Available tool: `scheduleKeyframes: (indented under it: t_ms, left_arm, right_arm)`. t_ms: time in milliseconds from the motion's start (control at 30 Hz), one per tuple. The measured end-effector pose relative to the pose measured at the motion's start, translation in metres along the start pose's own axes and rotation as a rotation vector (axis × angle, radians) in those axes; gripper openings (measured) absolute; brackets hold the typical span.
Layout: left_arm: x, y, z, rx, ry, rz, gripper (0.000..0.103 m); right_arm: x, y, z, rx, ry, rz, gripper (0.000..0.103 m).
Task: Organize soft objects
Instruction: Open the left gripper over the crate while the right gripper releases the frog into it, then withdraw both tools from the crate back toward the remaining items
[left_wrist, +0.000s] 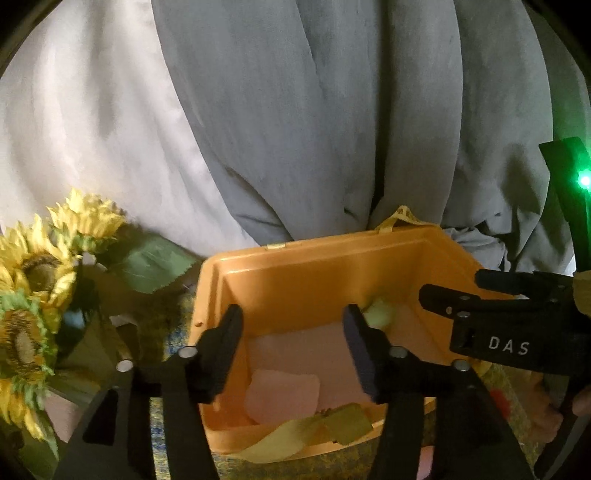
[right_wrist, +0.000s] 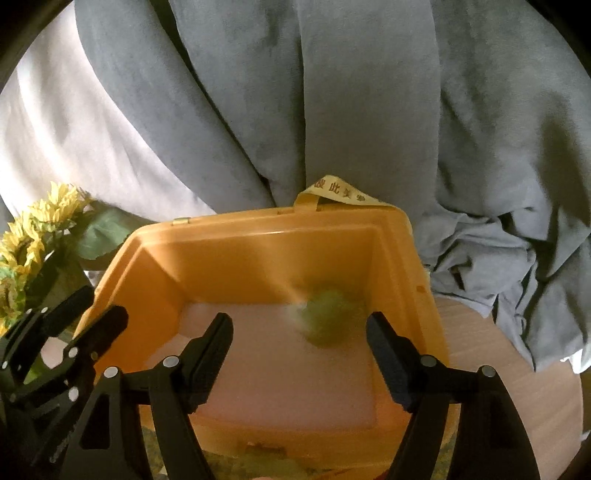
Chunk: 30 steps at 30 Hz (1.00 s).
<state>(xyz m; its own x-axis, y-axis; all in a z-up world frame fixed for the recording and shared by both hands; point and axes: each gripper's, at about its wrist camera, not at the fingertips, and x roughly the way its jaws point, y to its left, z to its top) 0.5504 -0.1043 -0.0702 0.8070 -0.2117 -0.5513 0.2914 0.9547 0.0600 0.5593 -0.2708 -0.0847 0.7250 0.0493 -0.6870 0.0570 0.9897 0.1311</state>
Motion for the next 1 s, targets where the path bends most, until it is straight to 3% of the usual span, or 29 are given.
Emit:
scheduleKeyframes:
  t_ms: [367,600,1000]
  left_arm:
    - [-0.062,0.008,0.007,-0.021,-0.12,0.043,0.078]
    - [-0.1,0.007,0.002,-0.02,-0.16,0.057,0.08]
    - [-0.158,0.0,-0.026,0.0,-0.216,0.035,0.08]
  right_arm:
    - [-0.063,0.003,0.0,0.039,-0.128,-0.038,0.082]
    - [-0.111,0.01,-0.011,0.044,-0.223,-0.089,0.082]
    - [-0.17,0.02,-0.052,0.06,-0.287,-0.116,0.082]
